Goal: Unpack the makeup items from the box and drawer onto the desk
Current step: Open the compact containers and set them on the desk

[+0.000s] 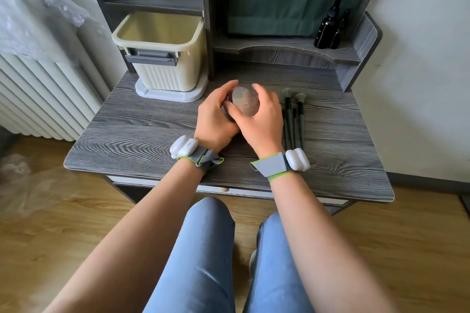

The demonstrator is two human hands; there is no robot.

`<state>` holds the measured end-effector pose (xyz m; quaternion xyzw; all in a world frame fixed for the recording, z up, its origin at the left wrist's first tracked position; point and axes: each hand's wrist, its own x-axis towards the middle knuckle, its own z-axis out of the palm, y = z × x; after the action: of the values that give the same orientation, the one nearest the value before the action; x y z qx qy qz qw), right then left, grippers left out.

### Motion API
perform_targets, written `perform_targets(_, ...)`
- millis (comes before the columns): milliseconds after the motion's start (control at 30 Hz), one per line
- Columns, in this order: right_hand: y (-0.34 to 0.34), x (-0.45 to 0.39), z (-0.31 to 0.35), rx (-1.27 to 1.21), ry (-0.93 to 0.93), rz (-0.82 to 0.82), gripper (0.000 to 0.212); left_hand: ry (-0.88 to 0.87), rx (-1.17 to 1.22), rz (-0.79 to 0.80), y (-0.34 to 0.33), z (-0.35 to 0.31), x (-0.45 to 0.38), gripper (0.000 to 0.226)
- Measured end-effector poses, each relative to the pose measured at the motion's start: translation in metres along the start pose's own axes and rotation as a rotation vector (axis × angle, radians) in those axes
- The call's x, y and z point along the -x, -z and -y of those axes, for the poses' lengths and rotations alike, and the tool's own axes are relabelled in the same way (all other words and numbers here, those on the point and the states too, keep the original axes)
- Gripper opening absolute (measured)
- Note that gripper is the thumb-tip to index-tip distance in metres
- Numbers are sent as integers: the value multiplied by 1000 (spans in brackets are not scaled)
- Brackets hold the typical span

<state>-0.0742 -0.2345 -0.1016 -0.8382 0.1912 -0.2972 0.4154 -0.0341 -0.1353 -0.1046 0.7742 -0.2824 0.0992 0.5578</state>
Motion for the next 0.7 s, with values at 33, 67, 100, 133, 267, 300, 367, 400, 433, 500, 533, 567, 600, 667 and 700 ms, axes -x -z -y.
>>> perform_targets(33, 0, 0, 0, -17, 0, -2, 86, -1, 16, 9, 0, 1, 0, 68)
perform_targets(67, 1, 0, 0, -38, 19, -3, 90, 3, 32, 16, 1, 1, 0, 70)
perform_targets(100, 2, 0, 0, -51, 48, 4, 95, 10, 46, 18, 1, 0, 0, 71)
perform_targets(133, 3, 1, 0, -62, 82, 23, 97, 22, 58, 14, 2, -1, 0, 72)
perform_targets(267, 4, 2, 2, -109, 137, 91, 96, 22, 61, -15, 2, -4, 0, 67)
perform_targets(300, 3, 1, 2, -101, 111, 80, 94, 5, 47, -15, 2, -3, 0, 65)
perform_targets(367, 1, 0, 1, -31, 47, 56, 87, -20, 20, -15, 1, 0, -1, 65)
perform_targets(400, 0, -1, 0, 15, 29, 48, 83, -22, 15, -12, 0, 1, -1, 66)
perform_targets(433, -1, -1, 0, 45, 21, 39, 80, -20, 15, -9, 0, 2, -1, 66)
perform_targets(500, -1, -1, -1, 34, 21, 15, 76, -7, 26, -1, 0, 3, -1, 66)
perform_targets(533, -1, -1, 0, 15, 29, 3, 76, 2, 34, 0, 0, 2, 0, 67)
perform_targets(567, 0, 0, 0, 2, 46, -7, 75, 10, 45, 0, 0, 1, 0, 68)
perform_targets(600, 0, 0, 0, -4, 65, -13, 75, 21, 56, -1, 0, 0, 0, 69)
perform_targets(667, 1, 1, 1, -13, 97, -19, 73, 38, 72, 3, 0, -2, 0, 69)
perform_targets(700, 2, 2, 2, -16, 113, -19, 72, 47, 75, 8, 0, -1, 0, 70)
